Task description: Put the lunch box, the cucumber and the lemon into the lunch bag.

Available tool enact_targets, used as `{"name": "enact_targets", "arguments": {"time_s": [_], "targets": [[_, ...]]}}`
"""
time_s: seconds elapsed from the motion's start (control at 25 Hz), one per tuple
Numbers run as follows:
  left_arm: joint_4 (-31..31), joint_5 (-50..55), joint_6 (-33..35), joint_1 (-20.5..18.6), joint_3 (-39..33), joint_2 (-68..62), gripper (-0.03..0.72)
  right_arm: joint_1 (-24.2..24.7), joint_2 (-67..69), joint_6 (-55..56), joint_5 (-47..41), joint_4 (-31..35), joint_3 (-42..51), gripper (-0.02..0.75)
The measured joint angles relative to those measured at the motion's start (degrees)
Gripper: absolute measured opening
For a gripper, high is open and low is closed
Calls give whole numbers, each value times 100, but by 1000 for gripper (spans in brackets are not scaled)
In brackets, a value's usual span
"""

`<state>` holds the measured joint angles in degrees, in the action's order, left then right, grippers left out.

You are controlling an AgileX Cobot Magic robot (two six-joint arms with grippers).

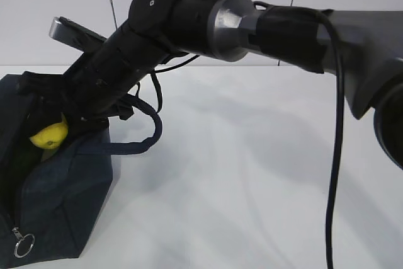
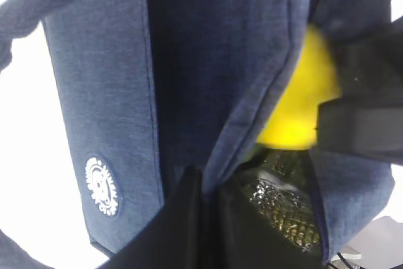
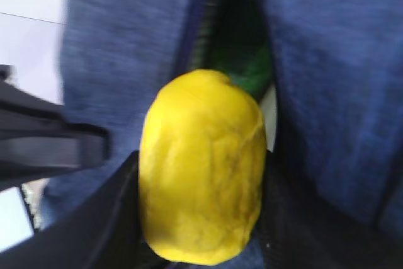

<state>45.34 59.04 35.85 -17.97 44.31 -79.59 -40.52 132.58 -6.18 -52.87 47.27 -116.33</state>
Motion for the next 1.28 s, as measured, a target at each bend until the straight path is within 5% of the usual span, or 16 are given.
{"name": "enact_targets", "arguments": {"time_s": [0.32,0.88,1.28], "targets": [[0,-13,0,0,0,0,7,0,4,20,-21,-62,0,519],[0,-12,0,0,0,0,7,-13,4,-480,-347,49,-48,533],[-84,-2,0,0,0,0,7,-13,4,426,-1597,-1884,-1445,533]]}}
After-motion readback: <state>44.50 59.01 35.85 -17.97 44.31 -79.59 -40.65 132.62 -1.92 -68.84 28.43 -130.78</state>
